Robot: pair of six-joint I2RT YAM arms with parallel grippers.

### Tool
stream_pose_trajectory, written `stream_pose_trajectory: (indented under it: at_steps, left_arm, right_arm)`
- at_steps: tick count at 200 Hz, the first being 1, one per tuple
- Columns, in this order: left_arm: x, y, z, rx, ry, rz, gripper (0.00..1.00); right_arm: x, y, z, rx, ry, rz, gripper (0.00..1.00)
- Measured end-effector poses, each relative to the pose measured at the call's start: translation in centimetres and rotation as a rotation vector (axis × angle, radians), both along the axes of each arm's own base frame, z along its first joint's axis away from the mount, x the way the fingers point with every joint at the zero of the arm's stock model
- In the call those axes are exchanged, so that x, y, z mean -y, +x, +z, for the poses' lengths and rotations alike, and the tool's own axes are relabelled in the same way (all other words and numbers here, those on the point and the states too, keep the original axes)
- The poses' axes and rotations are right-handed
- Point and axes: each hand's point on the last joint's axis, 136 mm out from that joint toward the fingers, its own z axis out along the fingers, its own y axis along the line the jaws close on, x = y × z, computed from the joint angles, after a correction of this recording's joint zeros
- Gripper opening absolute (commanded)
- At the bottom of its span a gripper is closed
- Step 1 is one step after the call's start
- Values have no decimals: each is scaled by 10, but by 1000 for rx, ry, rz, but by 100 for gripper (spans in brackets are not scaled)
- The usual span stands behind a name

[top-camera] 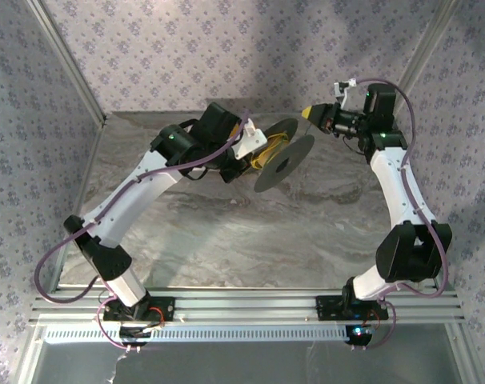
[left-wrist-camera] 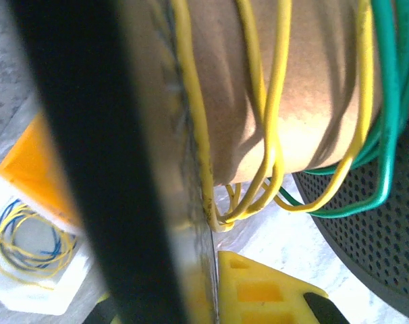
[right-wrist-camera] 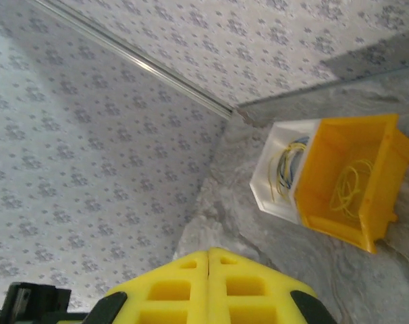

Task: Wrap the cables

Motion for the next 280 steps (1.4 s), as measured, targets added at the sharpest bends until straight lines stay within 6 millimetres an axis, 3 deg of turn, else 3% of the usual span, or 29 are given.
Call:
stream_pose_trajectory:
  at_steps: [85, 116, 175, 222, 280]
  left_arm:
    - [-1, 18, -31, -6, 191, 74, 0]
    - [1, 21, -40, -18, 216, 87, 0]
    - [4, 15, -39, -14, 239, 76, 0]
    - [5, 15, -36, -5, 237, 81, 0]
    - [-4, 12, -28, 7, 246, 91, 0]
  right_arm:
    - [-8, -17, -45, -9, -309, 0, 0]
    - [-10, -26, -52, 21, -435, -12, 0]
    - [-19, -42, -46, 127, -570, 18, 0]
    - [-27, -50, -35, 148, -475, 95, 0]
    - [-51, -70, -14, 185, -307, 253, 0]
